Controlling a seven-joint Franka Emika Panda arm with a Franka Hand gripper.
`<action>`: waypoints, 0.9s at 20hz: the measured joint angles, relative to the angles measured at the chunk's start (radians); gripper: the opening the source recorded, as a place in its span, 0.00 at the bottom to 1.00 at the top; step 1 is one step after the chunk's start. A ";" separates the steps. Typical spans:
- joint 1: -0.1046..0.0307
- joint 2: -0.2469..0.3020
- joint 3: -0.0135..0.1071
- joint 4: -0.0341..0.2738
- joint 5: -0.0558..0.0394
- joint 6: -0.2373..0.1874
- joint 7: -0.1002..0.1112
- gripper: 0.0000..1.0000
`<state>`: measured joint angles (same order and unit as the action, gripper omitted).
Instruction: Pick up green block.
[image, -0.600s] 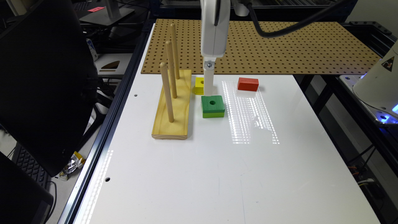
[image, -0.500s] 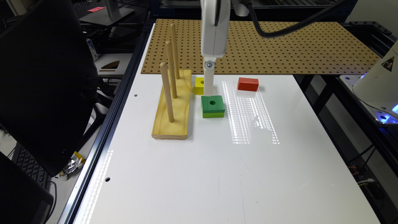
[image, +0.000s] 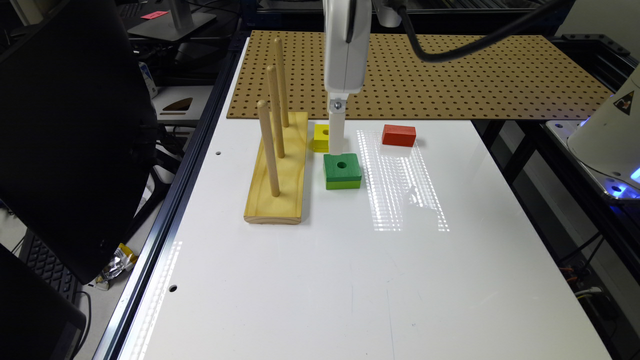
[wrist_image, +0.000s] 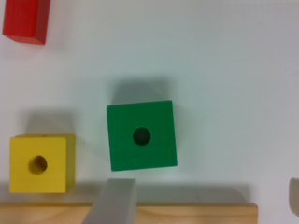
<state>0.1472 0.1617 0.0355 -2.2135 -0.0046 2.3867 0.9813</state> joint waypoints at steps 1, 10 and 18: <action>0.000 0.000 0.000 -0.004 0.0000 0.000 -0.001 1.00; -0.001 0.000 0.000 -0.011 0.0000 -0.001 -0.001 1.00; -0.005 -0.015 0.000 -0.035 0.0000 0.000 -0.002 1.00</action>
<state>0.1427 0.1471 0.0351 -2.2483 -0.0047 2.3862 0.9790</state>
